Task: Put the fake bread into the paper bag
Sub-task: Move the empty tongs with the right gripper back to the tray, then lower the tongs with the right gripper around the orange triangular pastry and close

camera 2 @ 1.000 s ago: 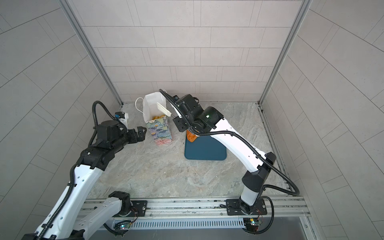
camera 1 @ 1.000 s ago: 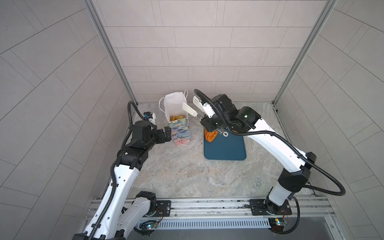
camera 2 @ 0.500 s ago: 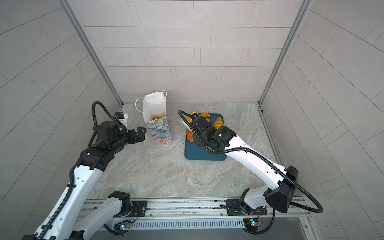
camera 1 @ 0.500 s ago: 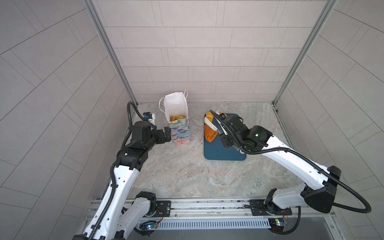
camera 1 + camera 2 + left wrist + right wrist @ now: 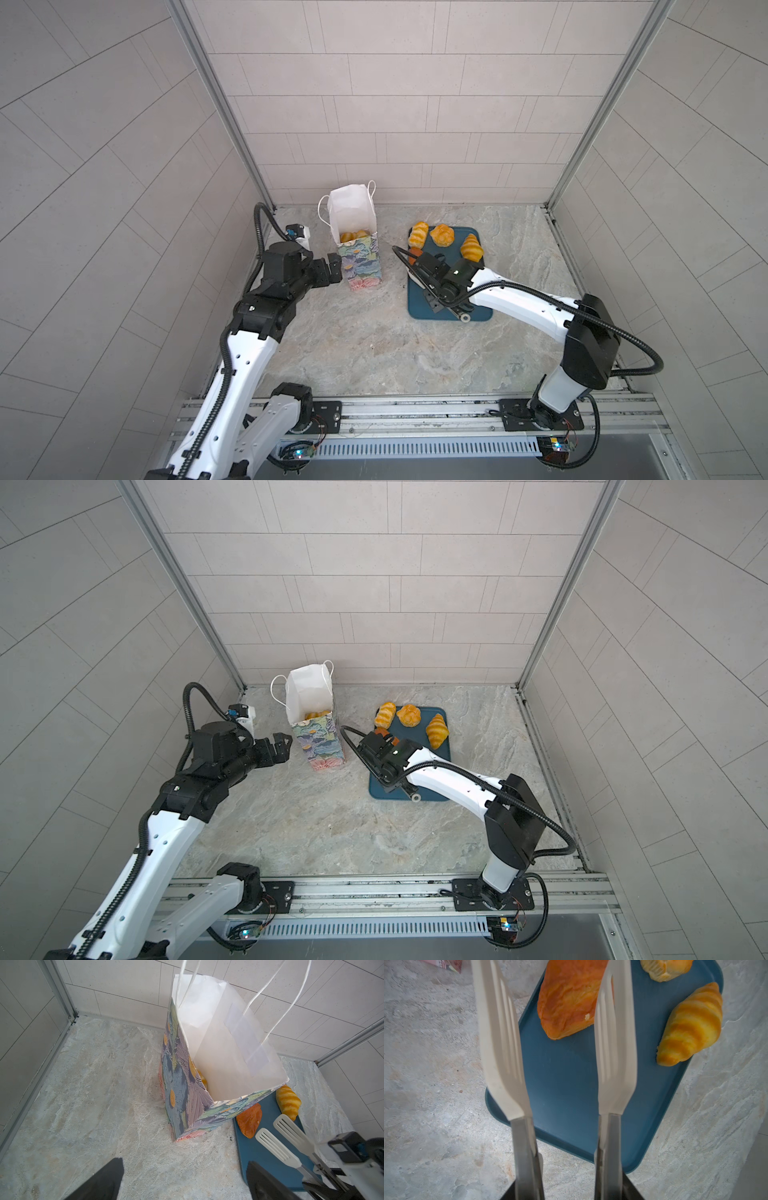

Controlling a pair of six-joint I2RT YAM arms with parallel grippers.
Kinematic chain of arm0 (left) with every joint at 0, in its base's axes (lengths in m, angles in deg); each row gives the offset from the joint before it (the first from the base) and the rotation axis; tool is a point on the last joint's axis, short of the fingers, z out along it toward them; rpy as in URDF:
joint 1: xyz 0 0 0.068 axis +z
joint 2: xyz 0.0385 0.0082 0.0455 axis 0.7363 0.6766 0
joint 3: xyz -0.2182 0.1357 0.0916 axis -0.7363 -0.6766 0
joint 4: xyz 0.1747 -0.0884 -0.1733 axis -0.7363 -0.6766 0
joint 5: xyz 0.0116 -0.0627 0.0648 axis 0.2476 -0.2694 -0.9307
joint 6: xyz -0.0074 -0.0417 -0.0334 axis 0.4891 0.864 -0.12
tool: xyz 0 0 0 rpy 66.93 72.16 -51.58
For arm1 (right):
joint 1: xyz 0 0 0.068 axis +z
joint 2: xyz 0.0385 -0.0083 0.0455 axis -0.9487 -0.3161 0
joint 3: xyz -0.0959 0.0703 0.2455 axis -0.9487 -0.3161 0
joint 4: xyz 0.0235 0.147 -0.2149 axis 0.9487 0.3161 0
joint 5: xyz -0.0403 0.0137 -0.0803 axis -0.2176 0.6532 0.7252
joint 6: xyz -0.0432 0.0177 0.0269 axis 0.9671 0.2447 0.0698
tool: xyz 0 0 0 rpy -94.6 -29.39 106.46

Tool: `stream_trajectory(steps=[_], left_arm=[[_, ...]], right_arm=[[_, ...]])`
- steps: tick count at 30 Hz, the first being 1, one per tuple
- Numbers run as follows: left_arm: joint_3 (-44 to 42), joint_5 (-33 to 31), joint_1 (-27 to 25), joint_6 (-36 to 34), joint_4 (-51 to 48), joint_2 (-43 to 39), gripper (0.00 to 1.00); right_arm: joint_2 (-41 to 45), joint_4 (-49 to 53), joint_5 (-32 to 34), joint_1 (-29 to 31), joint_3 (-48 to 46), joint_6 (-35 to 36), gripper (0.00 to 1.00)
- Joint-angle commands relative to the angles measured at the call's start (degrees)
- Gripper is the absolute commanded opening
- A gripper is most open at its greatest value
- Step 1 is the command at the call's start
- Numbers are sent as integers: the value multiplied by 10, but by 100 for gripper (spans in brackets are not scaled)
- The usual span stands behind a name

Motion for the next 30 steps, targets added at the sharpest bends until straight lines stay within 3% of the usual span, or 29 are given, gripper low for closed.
stream_trajectory(steps=[1, 14, 30], left_arm=[[-4, -6, 3, 2, -8, -12, 100], [-10, -8, 3, 4, -12, -19, 100], [-16, -11, 3, 6, -13, -23, 100]], right_arm=[[-23, -15, 26, 3, 22, -23, 54], [-114, -1, 64, -8, 50, -41, 52], [-58, 14, 59, -42, 0, -18, 50]])
